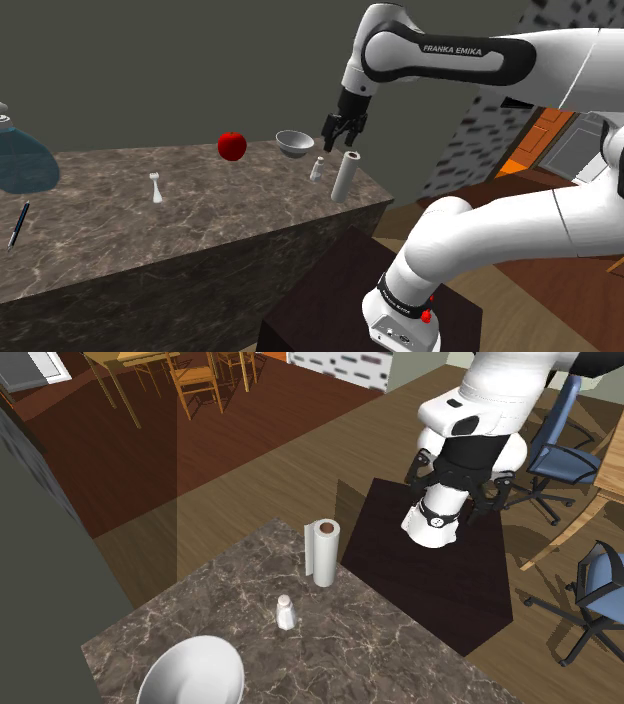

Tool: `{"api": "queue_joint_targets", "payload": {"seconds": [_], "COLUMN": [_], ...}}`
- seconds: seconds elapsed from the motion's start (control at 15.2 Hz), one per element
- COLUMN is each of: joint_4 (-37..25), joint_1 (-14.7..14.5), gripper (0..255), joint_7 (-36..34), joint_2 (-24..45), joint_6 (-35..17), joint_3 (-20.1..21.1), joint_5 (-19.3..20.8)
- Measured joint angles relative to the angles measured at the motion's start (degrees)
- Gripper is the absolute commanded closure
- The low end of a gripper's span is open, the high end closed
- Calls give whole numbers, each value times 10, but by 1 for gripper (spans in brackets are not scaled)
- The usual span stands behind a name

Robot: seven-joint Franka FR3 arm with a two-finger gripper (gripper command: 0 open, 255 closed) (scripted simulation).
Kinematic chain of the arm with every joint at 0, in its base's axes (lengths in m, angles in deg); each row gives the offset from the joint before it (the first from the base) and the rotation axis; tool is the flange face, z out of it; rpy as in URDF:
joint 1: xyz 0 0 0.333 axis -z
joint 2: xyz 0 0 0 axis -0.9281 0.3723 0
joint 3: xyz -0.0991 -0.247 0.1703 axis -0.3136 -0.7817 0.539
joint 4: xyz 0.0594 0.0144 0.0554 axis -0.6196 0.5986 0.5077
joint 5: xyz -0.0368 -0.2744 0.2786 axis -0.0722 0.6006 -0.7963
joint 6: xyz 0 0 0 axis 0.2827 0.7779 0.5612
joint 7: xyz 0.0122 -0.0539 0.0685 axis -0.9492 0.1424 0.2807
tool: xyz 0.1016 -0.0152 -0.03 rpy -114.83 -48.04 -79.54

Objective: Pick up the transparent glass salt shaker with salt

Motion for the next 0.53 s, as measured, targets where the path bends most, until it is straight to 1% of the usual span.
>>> {"api": "queue_joint_targets", "payload": {"seconds": [0.2, 0.53], "joint_4": [20, 32], "joint_1": [12, 26], "gripper": [0, 0], "joint_7": [19, 55], "joint_2": [26, 97], "joint_6": [-61, -168], "joint_3": [-27, -78], "joint_5": [11, 19]}}
